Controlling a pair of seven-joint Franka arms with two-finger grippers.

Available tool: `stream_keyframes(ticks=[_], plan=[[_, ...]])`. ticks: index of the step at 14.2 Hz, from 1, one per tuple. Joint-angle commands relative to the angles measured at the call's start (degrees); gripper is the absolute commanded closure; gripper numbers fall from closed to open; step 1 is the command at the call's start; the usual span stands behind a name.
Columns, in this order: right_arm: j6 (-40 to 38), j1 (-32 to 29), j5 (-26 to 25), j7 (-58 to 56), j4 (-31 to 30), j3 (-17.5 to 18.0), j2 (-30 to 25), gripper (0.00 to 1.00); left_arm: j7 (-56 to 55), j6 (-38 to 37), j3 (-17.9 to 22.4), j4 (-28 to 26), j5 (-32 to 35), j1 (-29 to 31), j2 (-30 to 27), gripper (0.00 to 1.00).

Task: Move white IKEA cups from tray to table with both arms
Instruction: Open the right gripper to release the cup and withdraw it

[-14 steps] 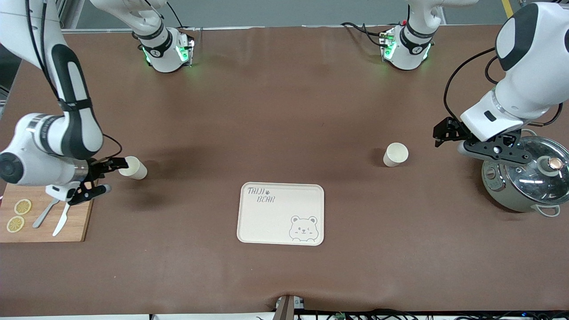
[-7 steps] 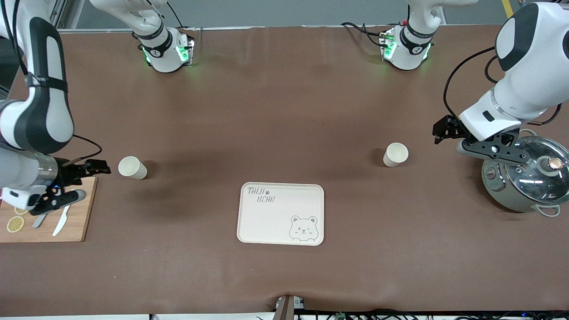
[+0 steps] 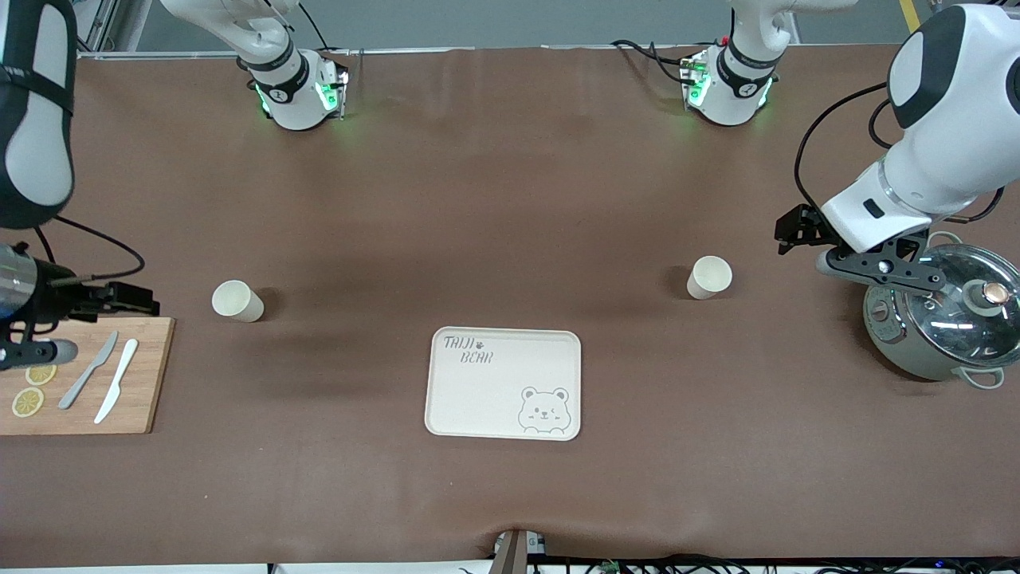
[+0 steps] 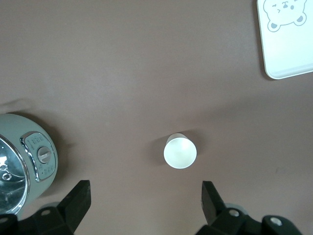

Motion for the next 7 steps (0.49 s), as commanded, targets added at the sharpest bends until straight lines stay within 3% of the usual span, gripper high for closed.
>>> stream_keyframes(ticks=[1, 7], plan=[[-4.11, 0.42, -0.70, 1.20, -0.90, 0.06, -4.49, 0.00, -1.31, -1.02, -0.36, 0.40, 1.48, -0.01, -0.21, 0.00], [-9.91, 1.74, -0.96, 0.68, -0.81, -0.73, -7.76, 0.00, -1.31, -1.02, -0.36, 0.49, 1.39, -0.01, -0.21, 0.00]])
